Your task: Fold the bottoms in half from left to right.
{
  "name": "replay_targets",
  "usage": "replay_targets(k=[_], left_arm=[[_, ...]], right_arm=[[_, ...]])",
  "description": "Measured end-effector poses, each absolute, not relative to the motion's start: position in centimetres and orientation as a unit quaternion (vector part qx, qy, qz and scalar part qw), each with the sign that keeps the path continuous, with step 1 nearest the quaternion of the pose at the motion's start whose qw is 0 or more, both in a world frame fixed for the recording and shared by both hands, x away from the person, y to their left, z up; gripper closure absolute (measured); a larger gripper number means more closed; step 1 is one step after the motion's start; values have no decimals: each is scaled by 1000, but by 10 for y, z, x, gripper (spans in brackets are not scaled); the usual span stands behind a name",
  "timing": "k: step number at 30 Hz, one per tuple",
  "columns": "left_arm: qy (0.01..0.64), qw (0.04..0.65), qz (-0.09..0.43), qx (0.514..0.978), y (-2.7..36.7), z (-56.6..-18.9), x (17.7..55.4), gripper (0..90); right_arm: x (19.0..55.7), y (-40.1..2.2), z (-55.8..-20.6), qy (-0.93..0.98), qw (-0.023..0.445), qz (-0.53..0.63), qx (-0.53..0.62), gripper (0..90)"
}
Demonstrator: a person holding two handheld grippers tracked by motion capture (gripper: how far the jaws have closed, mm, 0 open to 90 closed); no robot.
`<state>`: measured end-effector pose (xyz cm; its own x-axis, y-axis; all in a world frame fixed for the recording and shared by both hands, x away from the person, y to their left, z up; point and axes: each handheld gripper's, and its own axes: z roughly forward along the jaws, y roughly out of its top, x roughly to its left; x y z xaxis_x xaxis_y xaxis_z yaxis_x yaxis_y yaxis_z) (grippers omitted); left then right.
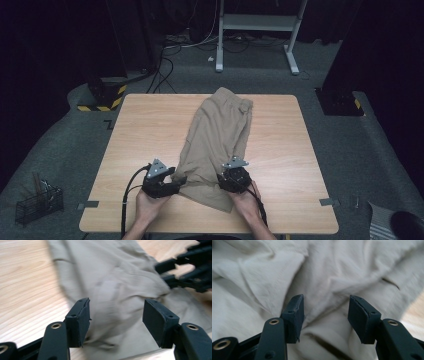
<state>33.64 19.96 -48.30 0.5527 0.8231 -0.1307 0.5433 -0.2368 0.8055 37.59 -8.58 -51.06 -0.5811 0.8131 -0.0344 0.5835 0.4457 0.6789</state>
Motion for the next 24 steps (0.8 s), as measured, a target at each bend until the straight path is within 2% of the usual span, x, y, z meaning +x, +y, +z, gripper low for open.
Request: replay_targets(k=[8,20,24], left_arm=[[496,385,135,766,216,-500,359,373],[490,349,130,788,190,-514,379,345],[484,342,146,792,186,-516,379,330]], right_arm=[[379,-108,-512,822,186,305,443,458],[373,-103,-482,805,169,378,425,487],[378,-92,-480,810,161,382,416,488]])
